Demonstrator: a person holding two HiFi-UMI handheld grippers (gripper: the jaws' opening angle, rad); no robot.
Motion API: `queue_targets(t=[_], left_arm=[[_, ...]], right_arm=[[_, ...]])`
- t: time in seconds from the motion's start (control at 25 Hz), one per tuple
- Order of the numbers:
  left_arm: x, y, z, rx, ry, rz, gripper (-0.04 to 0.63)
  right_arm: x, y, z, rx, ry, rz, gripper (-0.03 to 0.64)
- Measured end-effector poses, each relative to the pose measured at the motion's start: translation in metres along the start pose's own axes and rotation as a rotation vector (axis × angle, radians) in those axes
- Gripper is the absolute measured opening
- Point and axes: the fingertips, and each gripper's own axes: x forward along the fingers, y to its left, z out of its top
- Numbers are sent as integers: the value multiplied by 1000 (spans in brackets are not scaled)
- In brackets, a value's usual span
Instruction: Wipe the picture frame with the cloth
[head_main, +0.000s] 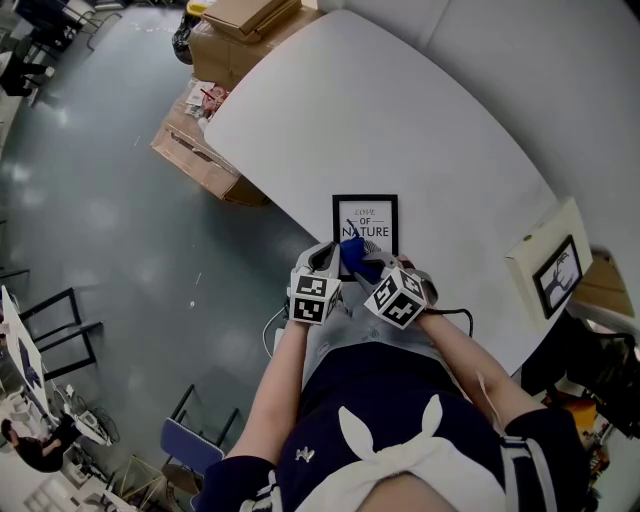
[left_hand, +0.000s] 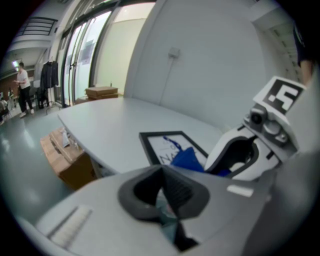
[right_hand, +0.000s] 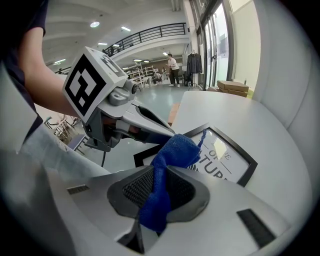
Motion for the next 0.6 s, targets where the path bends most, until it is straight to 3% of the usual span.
queue_targets(t=[0.6], left_arm=[[-1, 0, 1, 2, -3, -5, 2]], right_arm=[[-7, -4, -8, 16, 1, -21, 67]])
